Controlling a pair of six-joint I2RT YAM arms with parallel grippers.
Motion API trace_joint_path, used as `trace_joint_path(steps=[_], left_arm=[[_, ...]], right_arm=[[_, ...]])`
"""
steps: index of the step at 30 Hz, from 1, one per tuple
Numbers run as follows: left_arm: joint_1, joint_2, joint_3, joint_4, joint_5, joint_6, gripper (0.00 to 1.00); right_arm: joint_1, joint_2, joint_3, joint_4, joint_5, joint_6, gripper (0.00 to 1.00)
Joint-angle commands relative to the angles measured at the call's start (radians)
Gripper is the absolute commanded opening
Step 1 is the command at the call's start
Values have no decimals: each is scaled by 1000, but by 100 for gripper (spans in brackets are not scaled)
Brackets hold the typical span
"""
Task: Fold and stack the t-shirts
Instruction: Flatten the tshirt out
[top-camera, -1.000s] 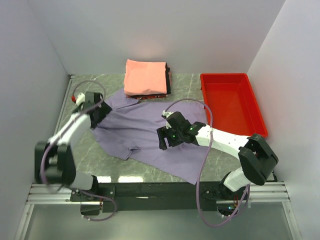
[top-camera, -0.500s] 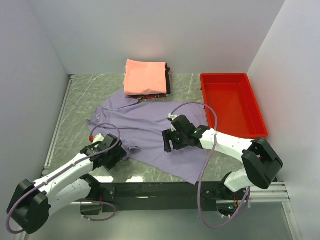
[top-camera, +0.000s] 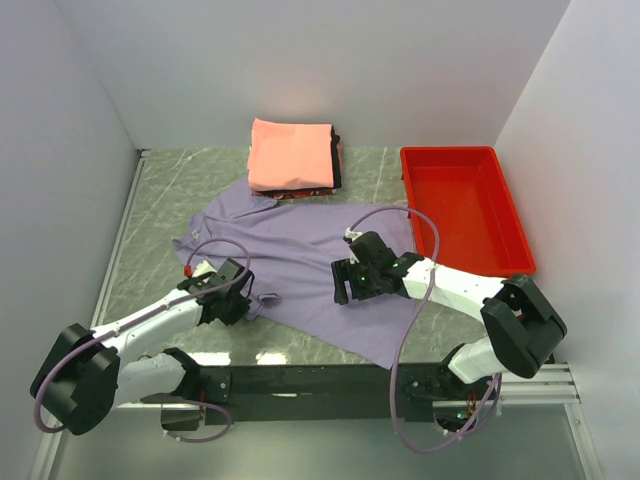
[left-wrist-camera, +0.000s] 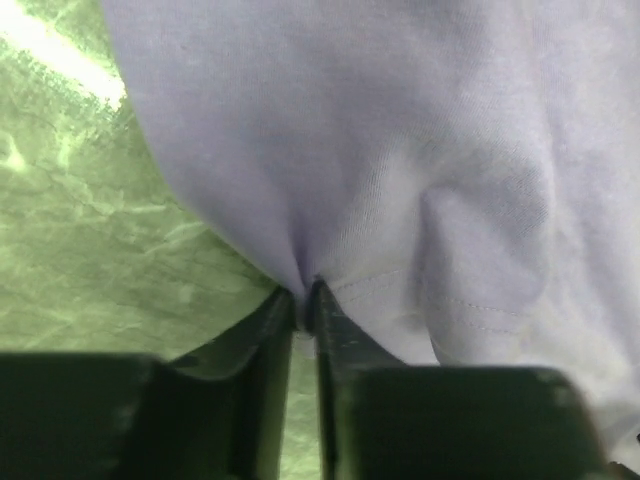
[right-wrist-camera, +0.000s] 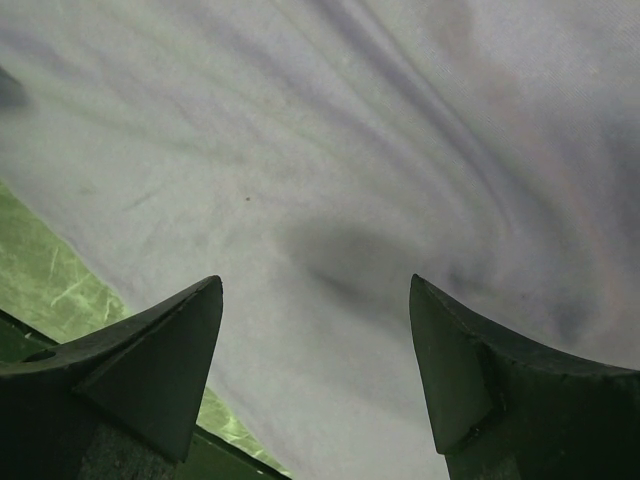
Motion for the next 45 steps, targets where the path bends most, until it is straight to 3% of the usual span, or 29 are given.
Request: trace_joint_path(steps=[1, 2, 5, 11, 16, 17, 22, 23, 25, 30, 35, 39, 45], left_arm=[[-5, -8, 3, -39, -40, -24, 12], [-5, -30, 3, -65, -46, -39, 1], [-5, -61, 17, -110, -67, -53, 1], [3, -78, 138, -482, -142, -131, 4], [24, -43, 188, -583, -118, -174, 8], [26, -34, 194, -575, -112, -147, 24], [29, 52, 254, -625, -124, -145, 47], [29, 73, 260, -644, -124, -142, 67], [29, 89, 274, -668, -122, -145, 76], [26, 20, 171, -535, -1, -120, 67], [9, -35, 149, -500, -1, -170, 67], [9, 26, 86, -423, 52, -168, 67], [9, 77, 38, -377, 25, -234, 57]], right_arm=[[-12, -7, -19, 30, -5, 6, 81], [-14, -3, -20, 36, -7, 6, 81], [-23, 10, -28, 44, -11, 9, 81], [-57, 31, -36, 26, -13, 10, 81], [-85, 46, -37, 6, -22, 12, 81], [-89, 50, -37, -2, -22, 9, 81], [-103, 43, -40, -3, -23, 6, 81], [-103, 37, -39, -5, -23, 6, 81], [-103, 30, -39, -3, -22, 1, 81], [-105, 37, -39, 4, -36, 0, 81], [-105, 5, -46, 20, -42, 4, 81], [-105, -24, -46, 12, -30, 3, 81], [-105, -50, -43, -3, -34, -5, 81]])
